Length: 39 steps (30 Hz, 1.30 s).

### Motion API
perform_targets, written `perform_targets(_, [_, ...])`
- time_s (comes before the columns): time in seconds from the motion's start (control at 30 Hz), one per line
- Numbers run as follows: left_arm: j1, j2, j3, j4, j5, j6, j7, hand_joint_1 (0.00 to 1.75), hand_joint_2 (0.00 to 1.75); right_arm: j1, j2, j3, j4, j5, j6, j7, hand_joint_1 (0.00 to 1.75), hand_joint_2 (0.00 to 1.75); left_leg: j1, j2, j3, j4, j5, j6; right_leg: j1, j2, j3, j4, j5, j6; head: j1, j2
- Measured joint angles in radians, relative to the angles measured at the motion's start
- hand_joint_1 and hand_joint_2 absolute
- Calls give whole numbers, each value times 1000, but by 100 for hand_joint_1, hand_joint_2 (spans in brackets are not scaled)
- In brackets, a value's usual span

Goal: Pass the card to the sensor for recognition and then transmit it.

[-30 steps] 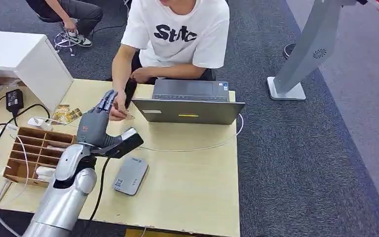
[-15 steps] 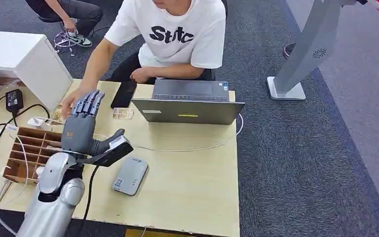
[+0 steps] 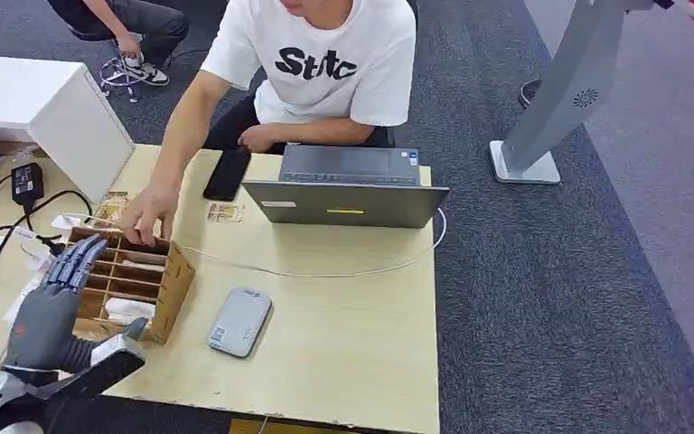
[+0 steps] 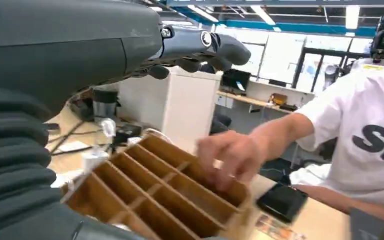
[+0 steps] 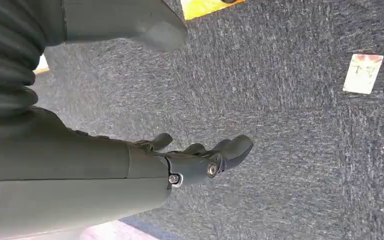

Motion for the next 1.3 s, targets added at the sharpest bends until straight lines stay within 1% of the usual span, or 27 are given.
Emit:
perform_targets(0.07, [38, 22, 31, -39, -1, 0, 2, 0, 175, 0, 0, 0, 0, 0, 0, 0, 0, 175, 0, 0, 0, 0, 0, 0, 0, 0, 0, 0, 0, 0, 0, 0])
perform_targets(0.2, [78, 42, 70, -77, -2, 0, 2, 0, 175, -1, 1, 0, 0, 1, 0, 1, 0, 175, 0, 0, 1, 0, 0, 0, 0, 0, 0, 0, 0, 0, 0, 0])
perform_targets(0.33, [95, 55, 83, -97, -4, 0, 2, 0, 175, 0, 3, 0, 0, 1, 0, 1, 0, 175, 0, 0, 1, 0, 0, 0, 0, 0, 1, 0, 0, 0, 0, 0])
perform_targets(0.53, [104, 60, 93, -107, -14, -1, 4, 0, 175, -1, 5, 0, 0, 1, 0, 1, 0, 175, 0, 0, 1, 0, 0, 0, 0, 0, 0, 0, 0, 0, 0, 0])
perform_targets(0.67, [112, 61, 112, -116, -118, 7, 31, 0, 175, -1, 6, 0, 0, 3, 0, 1, 0, 175, 0, 0, 1, 0, 0, 0, 0, 0, 0, 0, 0, 0, 0, 0])
perform_targets(0.83, [97, 66, 132, -114, -350, 63, 94, 0, 175, -1, 8, 3, 0, -3, 0, 12, 0, 175, 0, 0, 1, 0, 0, 0, 0, 0, 0, 0, 0, 0, 0, 0])
perform_targets(0.93, [75, 68, 136, -98, -412, 63, 120, 0, 175, -3, 9, 8, 0, 1, 0, 20, 0, 175, 0, 0, 1, 0, 0, 0, 0, 0, 0, 0, 0, 0, 0, 0])
perform_targets(1.07, [41, 69, 137, -42, -448, 62, 130, 0, 175, -4, 11, 18, 0, 7, 2, 22, 0, 175, 0, 0, 1, 0, 0, 0, 0, 0, 0, 0, 0, 0, 0, 0])
perform_targets(1.3, [-26, 69, 137, 61, -465, 62, 149, 0, 175, -6, 13, 25, 0, 12, 3, 32, 0, 175, 0, 0, 1, 0, 0, 0, 0, 1, 0, 0, 0, 0, 0, 0])
